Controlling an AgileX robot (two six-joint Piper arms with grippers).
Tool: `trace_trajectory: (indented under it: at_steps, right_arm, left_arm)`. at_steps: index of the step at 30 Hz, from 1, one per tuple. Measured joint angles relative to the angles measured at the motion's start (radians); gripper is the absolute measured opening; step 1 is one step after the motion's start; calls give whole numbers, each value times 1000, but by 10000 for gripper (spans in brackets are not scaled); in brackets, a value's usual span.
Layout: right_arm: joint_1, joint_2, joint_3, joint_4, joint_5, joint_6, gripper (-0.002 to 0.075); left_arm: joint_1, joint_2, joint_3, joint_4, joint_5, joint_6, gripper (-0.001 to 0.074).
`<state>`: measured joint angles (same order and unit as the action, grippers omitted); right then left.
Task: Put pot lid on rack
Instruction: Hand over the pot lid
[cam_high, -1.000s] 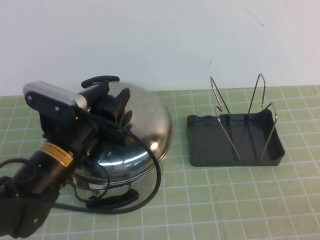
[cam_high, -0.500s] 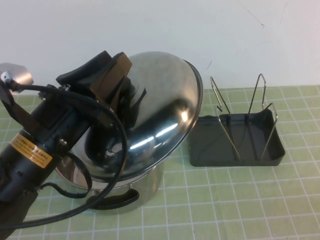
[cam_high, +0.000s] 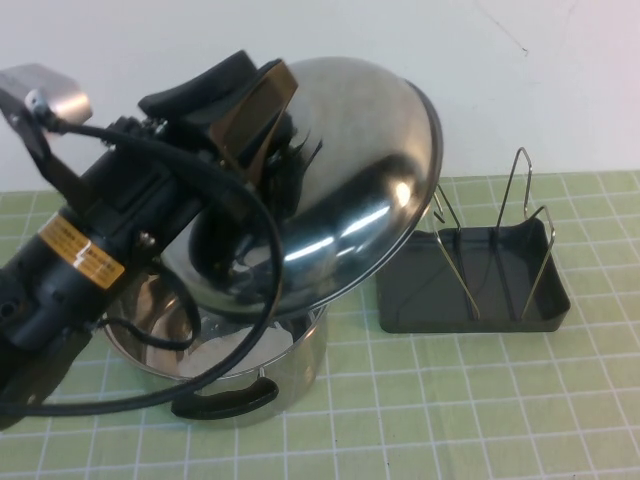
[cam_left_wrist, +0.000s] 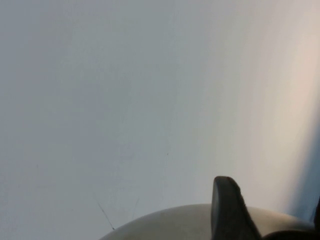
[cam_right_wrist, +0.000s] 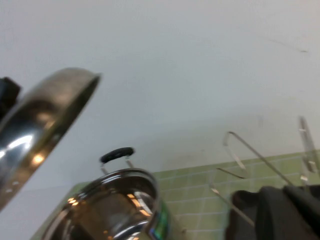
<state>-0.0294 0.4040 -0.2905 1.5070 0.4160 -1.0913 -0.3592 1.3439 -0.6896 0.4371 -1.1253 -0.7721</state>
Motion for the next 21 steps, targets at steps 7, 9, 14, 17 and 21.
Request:
trace_trajectory:
  at_steps: [7,9,14,17,21]
  right_arm:
    - [34,402,-222,176,299,-93,214]
    - [35,502,-279,177,394,-53,326]
    - [37,716,-388,177,577,34,494]
    - [51,815,-446,177,644,62,514]
    - [113,910,-528,177,677,77,519]
  left_arm:
    - [0,27,-42,35,-4,-69,310]
    - [0,30,-44,38,-4,-89,310]
    - [-2,30,-48,46,-4,-100,310]
    - [-2,30,-48,47,-4,-100,310]
    - [-2,30,-48,71,-4,-104,310]
